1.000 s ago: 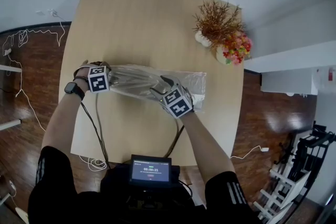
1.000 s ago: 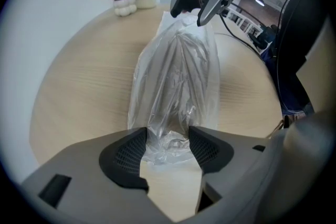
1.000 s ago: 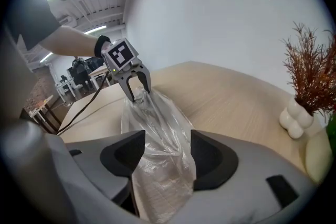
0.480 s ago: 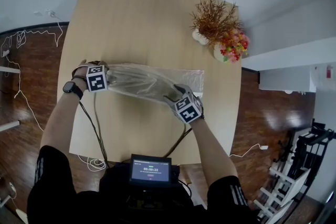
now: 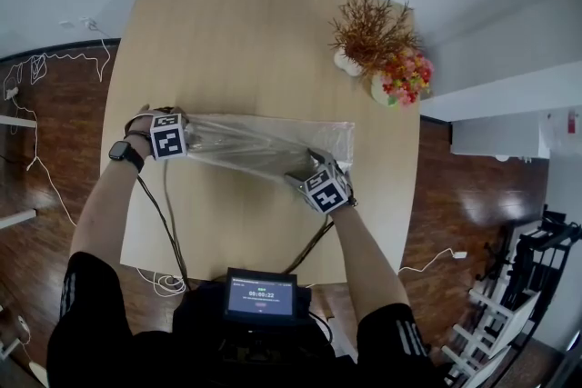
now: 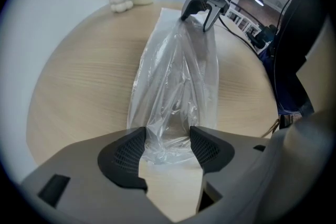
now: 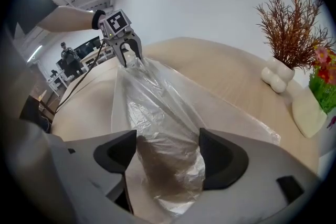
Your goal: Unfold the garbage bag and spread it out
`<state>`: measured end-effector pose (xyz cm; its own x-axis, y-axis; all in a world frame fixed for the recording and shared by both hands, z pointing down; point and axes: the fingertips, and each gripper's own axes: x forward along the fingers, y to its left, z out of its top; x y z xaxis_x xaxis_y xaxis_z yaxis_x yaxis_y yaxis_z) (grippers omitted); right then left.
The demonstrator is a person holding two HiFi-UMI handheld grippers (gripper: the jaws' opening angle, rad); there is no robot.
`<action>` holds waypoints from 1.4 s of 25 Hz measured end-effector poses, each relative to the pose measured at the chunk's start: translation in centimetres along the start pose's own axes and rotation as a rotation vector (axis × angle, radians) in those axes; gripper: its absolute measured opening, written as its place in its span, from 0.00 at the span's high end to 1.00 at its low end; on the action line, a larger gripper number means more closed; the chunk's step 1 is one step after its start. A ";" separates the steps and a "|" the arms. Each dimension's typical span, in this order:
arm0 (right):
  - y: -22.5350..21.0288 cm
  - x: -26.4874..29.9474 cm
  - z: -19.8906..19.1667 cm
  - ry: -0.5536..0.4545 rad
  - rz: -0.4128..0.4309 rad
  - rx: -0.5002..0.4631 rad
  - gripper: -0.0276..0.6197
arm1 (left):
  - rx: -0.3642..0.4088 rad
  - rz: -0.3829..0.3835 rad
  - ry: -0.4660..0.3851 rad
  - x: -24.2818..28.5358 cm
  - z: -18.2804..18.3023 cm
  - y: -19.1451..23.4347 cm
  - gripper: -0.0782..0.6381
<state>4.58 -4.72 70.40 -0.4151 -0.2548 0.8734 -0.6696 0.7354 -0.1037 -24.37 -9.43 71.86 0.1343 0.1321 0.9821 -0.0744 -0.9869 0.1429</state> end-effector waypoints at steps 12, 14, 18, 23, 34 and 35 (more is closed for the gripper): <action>-1.0 -3.0 2.5 -0.137 -0.018 0.044 0.32 | 0.005 0.013 0.008 0.0 -0.1 0.1 0.49; -1.9 -4.1 2.2 -0.170 -0.040 0.047 0.32 | 0.012 0.020 0.011 0.0 0.0 0.1 0.49; -2.9 -6.9 1.1 -0.152 -0.097 0.047 0.32 | 0.025 0.025 0.016 -0.1 0.2 -0.1 0.49; -4.2 -7.0 -5.1 -0.022 -0.166 0.072 0.32 | 0.021 0.029 0.008 -1.0 0.5 -0.4 0.49; -3.3 -5.4 -9.2 0.026 -0.132 0.176 0.32 | 0.058 0.088 -0.061 -4.6 2.3 -2.4 0.49; -3.4 -5.3 -9.2 0.021 -0.131 0.183 0.32 | 0.057 0.095 -0.067 -5.0 2.6 -2.8 0.49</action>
<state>14.71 -0.05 70.49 -0.3054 -0.3258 0.8947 -0.8185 0.5700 -0.0717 -22.27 -7.60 66.24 0.1956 0.0334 0.9801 -0.0335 -0.9986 0.0407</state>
